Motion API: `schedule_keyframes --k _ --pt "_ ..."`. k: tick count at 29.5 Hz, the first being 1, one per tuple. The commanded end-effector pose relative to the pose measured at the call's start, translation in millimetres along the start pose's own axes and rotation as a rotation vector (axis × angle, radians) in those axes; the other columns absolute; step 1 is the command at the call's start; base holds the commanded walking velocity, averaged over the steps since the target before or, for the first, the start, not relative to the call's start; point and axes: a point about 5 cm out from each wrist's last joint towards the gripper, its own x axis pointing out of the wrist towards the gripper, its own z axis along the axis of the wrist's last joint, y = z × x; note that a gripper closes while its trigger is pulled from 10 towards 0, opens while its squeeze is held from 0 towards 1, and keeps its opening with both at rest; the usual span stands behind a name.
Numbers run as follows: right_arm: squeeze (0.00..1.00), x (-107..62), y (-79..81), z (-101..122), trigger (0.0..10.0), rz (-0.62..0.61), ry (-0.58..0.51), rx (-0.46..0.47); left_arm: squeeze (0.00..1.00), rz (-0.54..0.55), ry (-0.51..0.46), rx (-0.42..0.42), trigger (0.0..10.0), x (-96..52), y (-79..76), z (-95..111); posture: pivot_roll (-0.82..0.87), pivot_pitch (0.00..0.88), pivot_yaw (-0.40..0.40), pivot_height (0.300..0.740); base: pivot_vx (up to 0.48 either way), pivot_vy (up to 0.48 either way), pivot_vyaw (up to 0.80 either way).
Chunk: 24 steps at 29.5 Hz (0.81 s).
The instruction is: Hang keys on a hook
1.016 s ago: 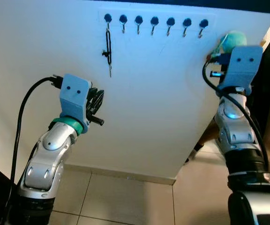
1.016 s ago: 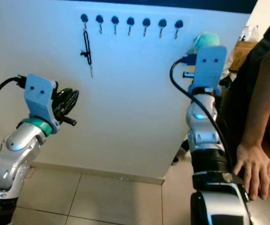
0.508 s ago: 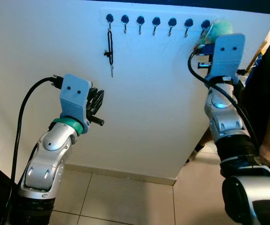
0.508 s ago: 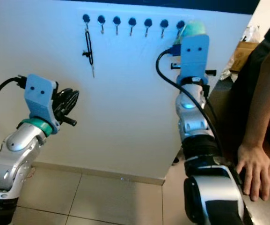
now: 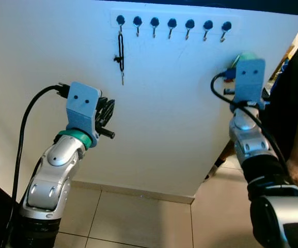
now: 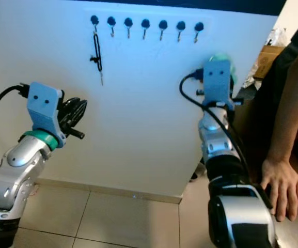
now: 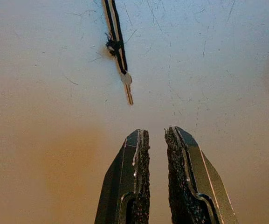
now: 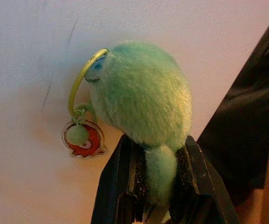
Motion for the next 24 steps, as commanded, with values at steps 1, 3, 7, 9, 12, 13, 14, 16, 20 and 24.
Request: schedule_keyframes --k 1,3,7,9,12,13,14,16,20,24 --pt "0.0 -2.6 2.1 -5.2 10.0 0.012 0.018 -0.002 0.0 0.006 0.005 0.001 10.0 -1.8 2.2 -0.1 0.07 0.1 0.092 0.74 0.0 0.0 0.0" --pt "0.0 -3.1 2.3 -2.5 10.0 0.011 -0.005 0.023 0.0 0.005 0.005 0.002 10.0 -1.7 2.1 0.0 0.07 0.1 0.096 0.74 0.0 0.0 0.0" --pt "0.0 -1.0 5.5 39.8 10.0 0.04 -0.235 0.122 0.0 0.0 0.005 0.001 10.0 -1.1 0.8 0.0 0.07 0.1 0.096 0.74 0.0 0.0 0.0" --pt "0.0 -1.0 6.9 49.2 10.0 0.05 -0.276 0.139 0.0 0.0 0.005 0.001 10.0 -1.0 0.6 0.1 0.07 0.1 0.095 0.74 0.0 0.0 0.0" --pt "0.0 -0.8 12.6 68.1 10.0 0.081 -0.345 0.164 0.0 0.001 0.004 0.0 10.0 -0.8 0.4 0.4 0.07 0.1 0.093 0.74 0.0 0.0 0.0" --pt "0.0 -1.0 16.7 74.4 10.0 0.1 -0.364 0.17 0.0 0.001 0.003 0.0 10.0 -0.8 0.4 0.5 0.07 0.102 0.092 0.74 0.0 0.0 0.0" --pt "0.0 -1.1 19.4 78.3 10.0 0.115 -0.375 0.174 0.0 0.001 0.003 0.001 10.0 -0.8 0.3 0.5 0.07 0.102 0.091 0.74 0.0 0.0 0.0" --pt "0.0 -1.2 21.0 80.3 10.0 0.123 -0.381 0.175 0.0 0.001 0.003 0.001 10.0 -0.8 0.3 0.6 0.07 0.102 0.091 0.74 0.0 0.0 0.0" --pt "0.0 0.5 27.6 84.0 10.0 0.13 -0.374 0.166 0.0 0.003 0.002 0.0 10.0 -1.1 0.6 1.1 0.08 0.104 0.086 0.74 0.0 0.0 0.0" --pt "0.0 4.6 34.8 78.4 10.0 0.104 -0.308 0.105 0.0 0.009 0.001 -0.001 10.0 -2.0 1.0 1.4 0.09 0.106 0.079 0.74 0.0 0.0 0.0"
